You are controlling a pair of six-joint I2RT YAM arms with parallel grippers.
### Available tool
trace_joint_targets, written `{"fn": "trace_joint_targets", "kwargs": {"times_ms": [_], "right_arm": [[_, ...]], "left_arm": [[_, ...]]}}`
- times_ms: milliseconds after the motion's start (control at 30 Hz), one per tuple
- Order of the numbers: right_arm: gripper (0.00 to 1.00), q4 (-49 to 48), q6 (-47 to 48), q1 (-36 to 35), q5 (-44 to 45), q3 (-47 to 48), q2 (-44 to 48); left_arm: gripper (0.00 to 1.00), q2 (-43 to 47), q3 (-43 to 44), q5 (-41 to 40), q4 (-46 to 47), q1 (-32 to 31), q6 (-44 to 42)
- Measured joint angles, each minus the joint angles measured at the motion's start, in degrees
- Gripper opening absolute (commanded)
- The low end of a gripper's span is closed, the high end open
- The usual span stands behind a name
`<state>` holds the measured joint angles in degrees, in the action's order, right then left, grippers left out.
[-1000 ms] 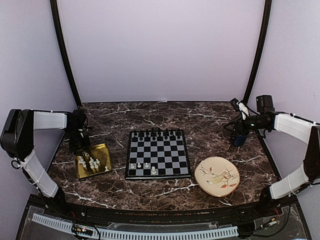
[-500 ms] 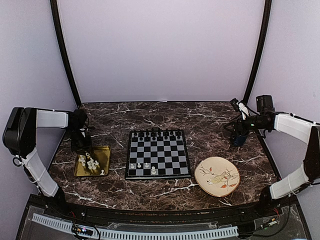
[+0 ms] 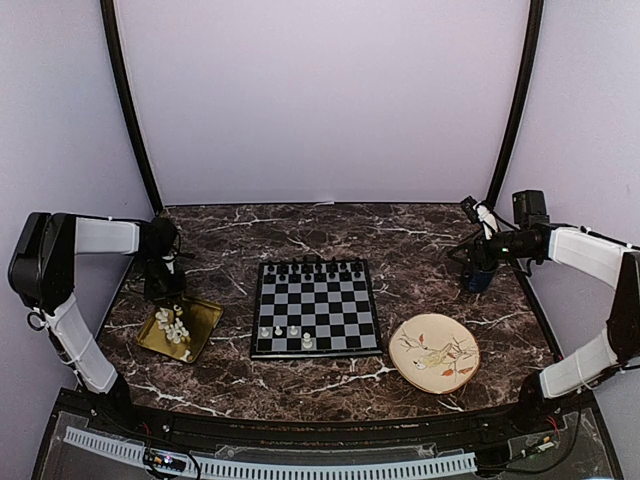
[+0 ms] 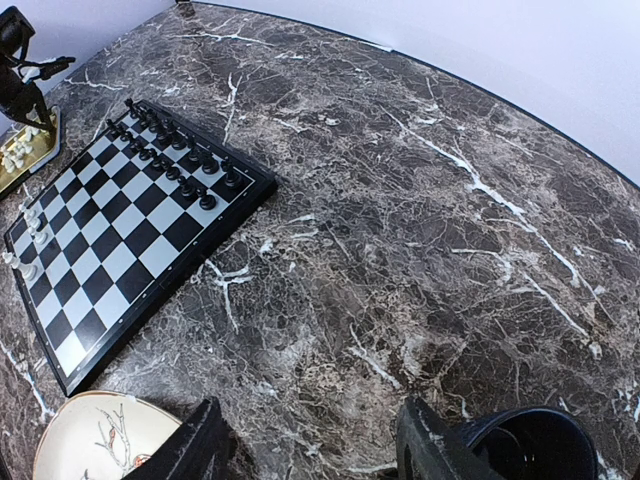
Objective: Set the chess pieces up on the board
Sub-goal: Pick up the bishop from the storage box, then pass from the left arm to the right
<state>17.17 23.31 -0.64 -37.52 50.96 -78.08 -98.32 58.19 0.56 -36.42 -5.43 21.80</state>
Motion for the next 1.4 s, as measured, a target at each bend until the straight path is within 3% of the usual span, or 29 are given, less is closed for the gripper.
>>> {"fn": "trace_joint_targets", "kwargs": {"times_ms": [233,433,800,1100,1400], "right_arm": [[0.58,0.00,0.00,0.00,0.00,0.00,0.00],[0.58,0.00,-0.02,0.00,-0.02,0.00,-0.02],[0.58,0.02,-5.42,-2.10,-2.45,1.03,-1.05],[0.56,3.85,-16.48,-14.58,-8.63,20.98,-18.16],[0.52,4.70,-32.44,-25.31,-18.21,38.12,-39.17]], "left_arm": [[0.13,0.00,0.28,-1.29,-1.55,-1.77,-2.12],[0.11,1.29,0.28,-0.94,-1.84,-9.07,-6.16],[0.11,14.16,-1.68,8.98,4.46,-17.29,-12.48],[0.11,15.39,-1.97,21.33,14.86,-24.50,-15.10],[0.12,14.10,-2.73,29.79,24.28,-26.27,-15.21]]}}
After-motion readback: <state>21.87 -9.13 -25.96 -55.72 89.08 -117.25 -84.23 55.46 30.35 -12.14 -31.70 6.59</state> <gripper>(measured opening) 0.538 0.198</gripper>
